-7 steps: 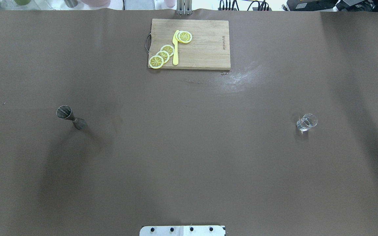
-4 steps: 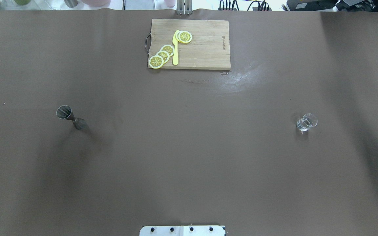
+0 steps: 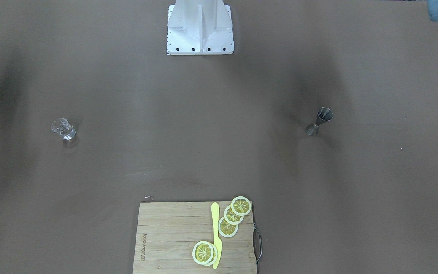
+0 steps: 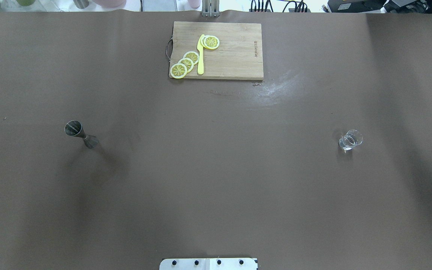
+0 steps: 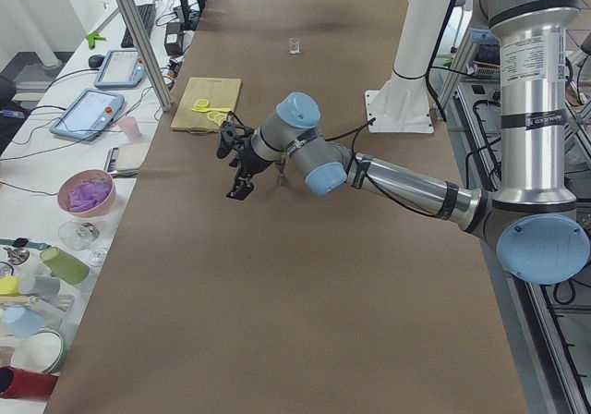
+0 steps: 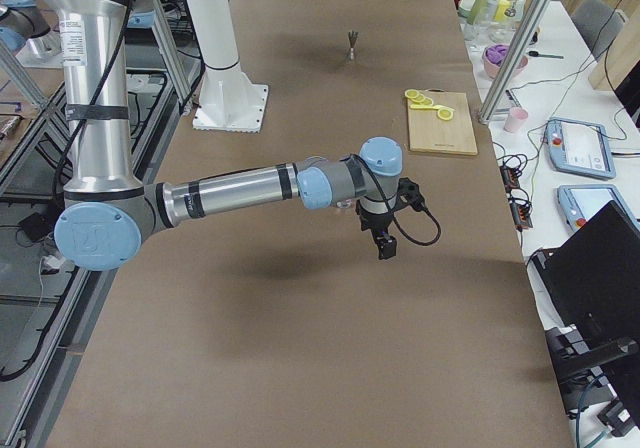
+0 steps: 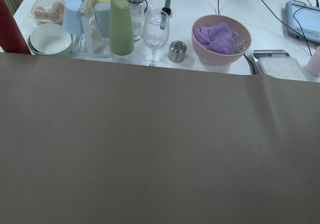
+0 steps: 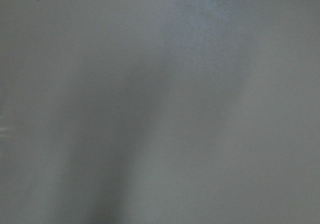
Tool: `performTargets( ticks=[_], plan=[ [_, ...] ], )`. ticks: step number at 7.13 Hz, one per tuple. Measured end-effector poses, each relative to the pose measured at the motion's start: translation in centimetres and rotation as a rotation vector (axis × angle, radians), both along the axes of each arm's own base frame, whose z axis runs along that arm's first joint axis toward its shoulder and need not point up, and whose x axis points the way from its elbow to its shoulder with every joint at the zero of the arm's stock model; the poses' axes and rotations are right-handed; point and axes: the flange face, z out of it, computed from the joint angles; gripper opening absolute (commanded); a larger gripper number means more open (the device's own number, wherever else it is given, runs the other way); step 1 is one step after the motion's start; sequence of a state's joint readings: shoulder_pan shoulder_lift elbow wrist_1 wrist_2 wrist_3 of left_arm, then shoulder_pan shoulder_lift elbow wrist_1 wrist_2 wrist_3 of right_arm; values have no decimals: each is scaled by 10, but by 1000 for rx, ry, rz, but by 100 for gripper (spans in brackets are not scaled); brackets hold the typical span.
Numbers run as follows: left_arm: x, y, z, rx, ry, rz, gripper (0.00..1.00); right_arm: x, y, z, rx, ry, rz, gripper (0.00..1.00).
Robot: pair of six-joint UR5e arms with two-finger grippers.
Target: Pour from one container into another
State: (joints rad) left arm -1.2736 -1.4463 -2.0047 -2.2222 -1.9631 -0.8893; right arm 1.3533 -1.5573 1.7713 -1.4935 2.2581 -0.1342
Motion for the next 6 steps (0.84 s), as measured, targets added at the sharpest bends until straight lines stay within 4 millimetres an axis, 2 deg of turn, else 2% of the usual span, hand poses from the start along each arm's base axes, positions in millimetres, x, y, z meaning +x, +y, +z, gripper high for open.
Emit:
performTargets(
  ticks=[3,4,6],
  plan=[
    [57,37,-34,41,-22,-102,97,-10,13,-1,30,-18,-65,100],
    [78,53,-42,54,-30,-146,97,-12,16,2,48,-20,-97,100],
    [132,77,-45,99,-59,-241,97,-24,17,1,111,-28,-177,100]
  ],
)
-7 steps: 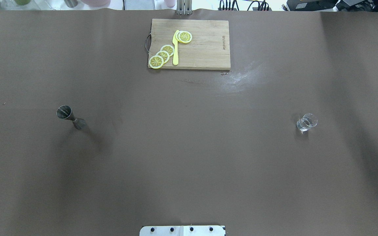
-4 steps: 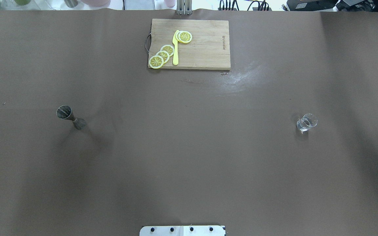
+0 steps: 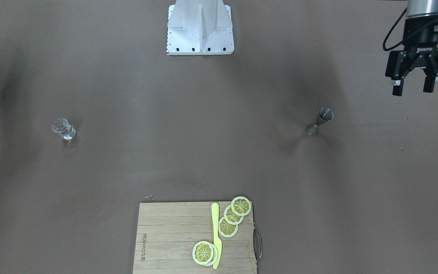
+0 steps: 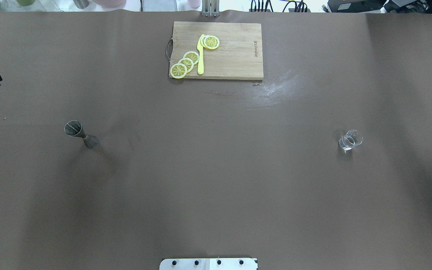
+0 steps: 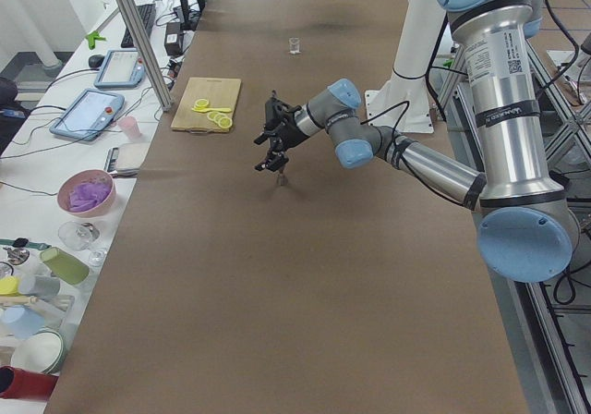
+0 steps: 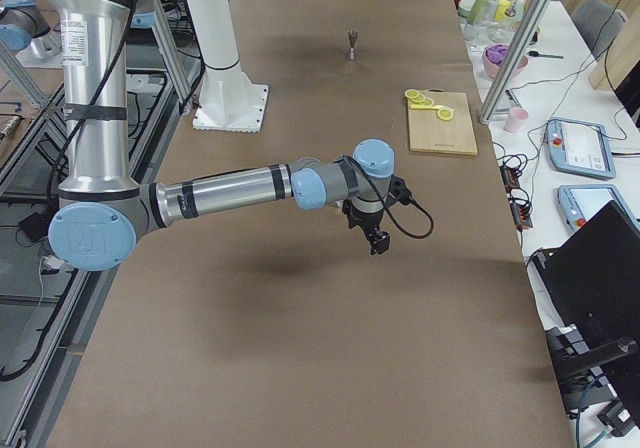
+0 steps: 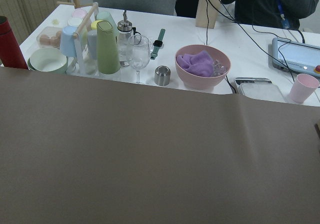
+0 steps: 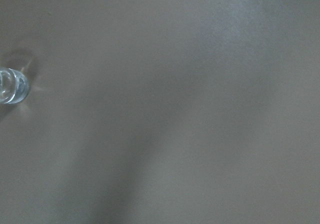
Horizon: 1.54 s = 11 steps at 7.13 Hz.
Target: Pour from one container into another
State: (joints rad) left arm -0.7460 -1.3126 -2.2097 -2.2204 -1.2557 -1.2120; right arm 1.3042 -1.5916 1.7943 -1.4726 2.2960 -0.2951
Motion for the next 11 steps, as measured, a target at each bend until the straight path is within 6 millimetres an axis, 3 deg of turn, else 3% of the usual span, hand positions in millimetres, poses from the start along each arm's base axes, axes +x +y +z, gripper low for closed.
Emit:
performTargets(
  ticks=[2,5,7,9,11],
  plan=[
    [53,30,3,77,-34,-85,97,-28,-2,-14,82,-42,-69,100],
    [137,55,33,210,-106,-186,97,-83,-2,-40,176,-104,-186,100],
    [191,68,35,289,-113,-220,97,-113,5,-35,209,-136,-245,100],
    [221,80,49,335,-117,-238,97,-125,11,-24,229,-164,-272,100],
    [248,80,79,357,-121,-257,97,-130,20,-20,245,-201,-285,100]
  ],
)
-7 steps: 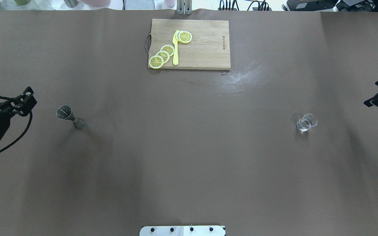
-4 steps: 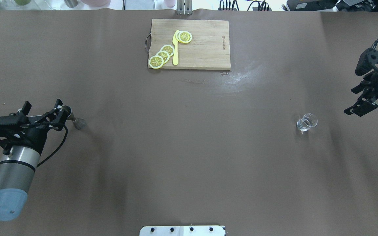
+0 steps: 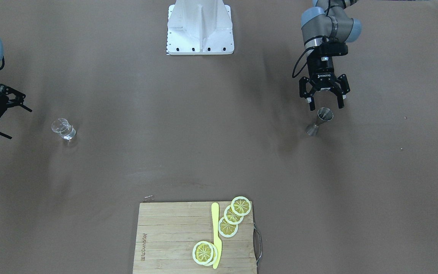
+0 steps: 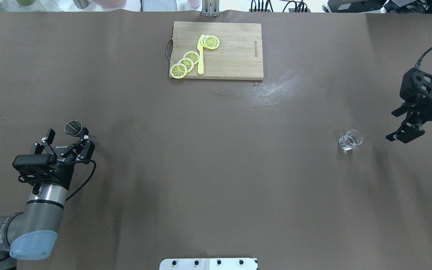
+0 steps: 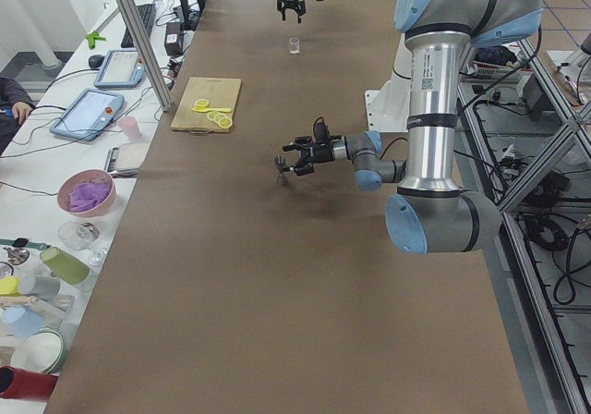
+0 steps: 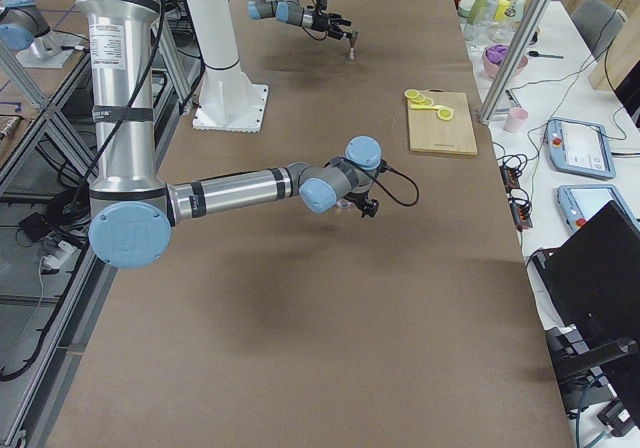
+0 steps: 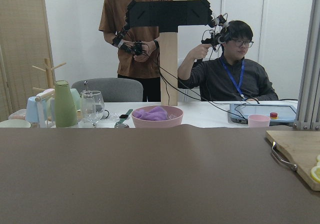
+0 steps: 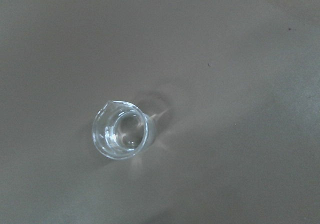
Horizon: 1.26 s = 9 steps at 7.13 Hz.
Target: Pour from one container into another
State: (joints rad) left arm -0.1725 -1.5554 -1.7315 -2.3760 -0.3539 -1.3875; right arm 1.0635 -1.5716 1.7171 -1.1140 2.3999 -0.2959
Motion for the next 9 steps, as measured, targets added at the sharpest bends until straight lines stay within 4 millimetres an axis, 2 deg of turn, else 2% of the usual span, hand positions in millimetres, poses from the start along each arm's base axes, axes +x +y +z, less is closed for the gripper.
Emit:
performTargets(
  ticks=[2,4,5,6,7,8,9],
  plan=[
    [12,-1,11,4,-3,-4,97,-18,2,3,21,-19,-30,100],
    [26,-4,13,4,-3,-4,97,-40,4,0,37,-26,-66,100],
    [32,-5,14,4,0,-3,97,-44,5,1,51,-35,-76,100],
    [36,-6,15,3,3,-3,97,-46,6,10,72,-50,-80,100],
    [38,-6,19,3,7,-1,97,-47,5,29,99,-71,-83,100],
    [42,-7,27,4,13,1,97,-47,7,48,120,-99,-83,100],
    [45,-7,34,5,18,4,97,-47,9,57,127,-132,-74,100]
  ],
)
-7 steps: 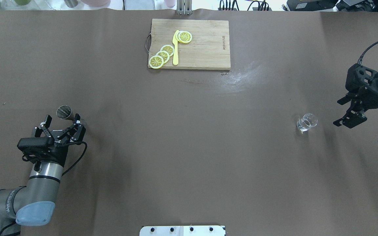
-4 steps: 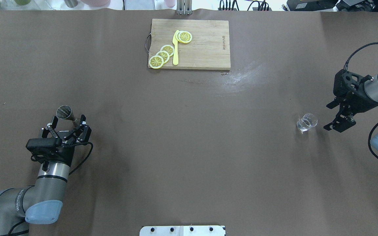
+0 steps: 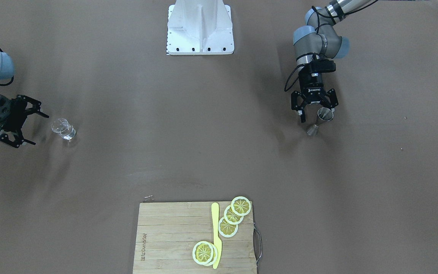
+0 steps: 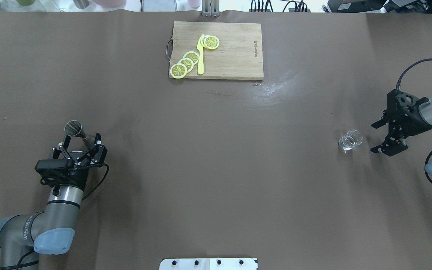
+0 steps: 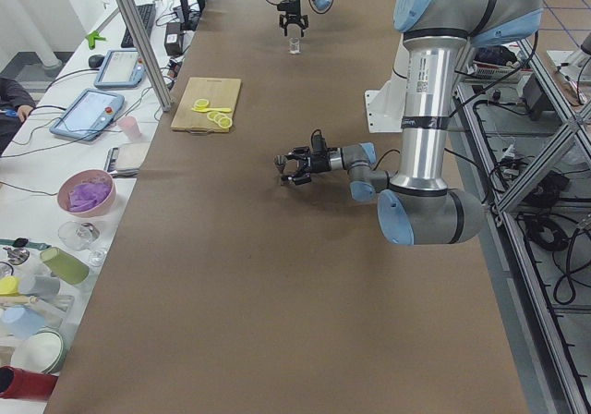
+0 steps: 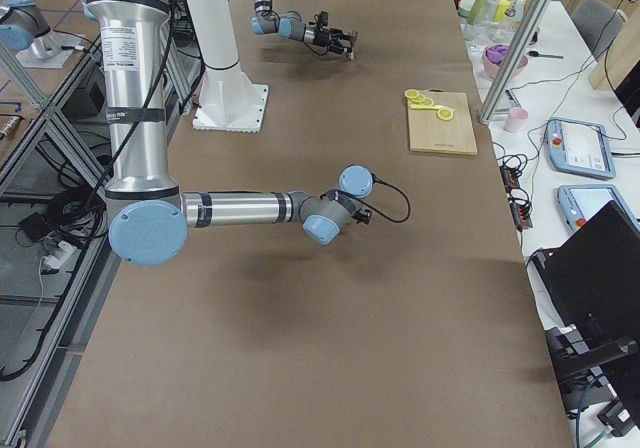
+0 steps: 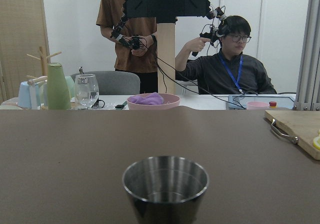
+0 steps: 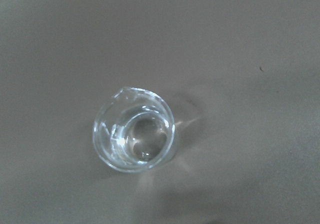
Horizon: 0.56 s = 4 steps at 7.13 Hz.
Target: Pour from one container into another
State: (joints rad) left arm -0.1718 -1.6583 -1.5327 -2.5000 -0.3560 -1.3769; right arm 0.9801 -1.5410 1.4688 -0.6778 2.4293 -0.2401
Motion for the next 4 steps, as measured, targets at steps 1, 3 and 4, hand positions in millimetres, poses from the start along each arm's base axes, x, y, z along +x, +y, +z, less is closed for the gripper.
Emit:
performTargets(
  ticks=[1,3,4],
  plan=[
    [2,0,3,0,1,3,97,1,3,0,0,-35,7,100],
    [1,0,1,8,-8,10,95,1,4,-9,14,-89,9,100],
    [0,0,-1,15,-11,14,95,-2,1,-14,29,-104,8,100]
  ],
)
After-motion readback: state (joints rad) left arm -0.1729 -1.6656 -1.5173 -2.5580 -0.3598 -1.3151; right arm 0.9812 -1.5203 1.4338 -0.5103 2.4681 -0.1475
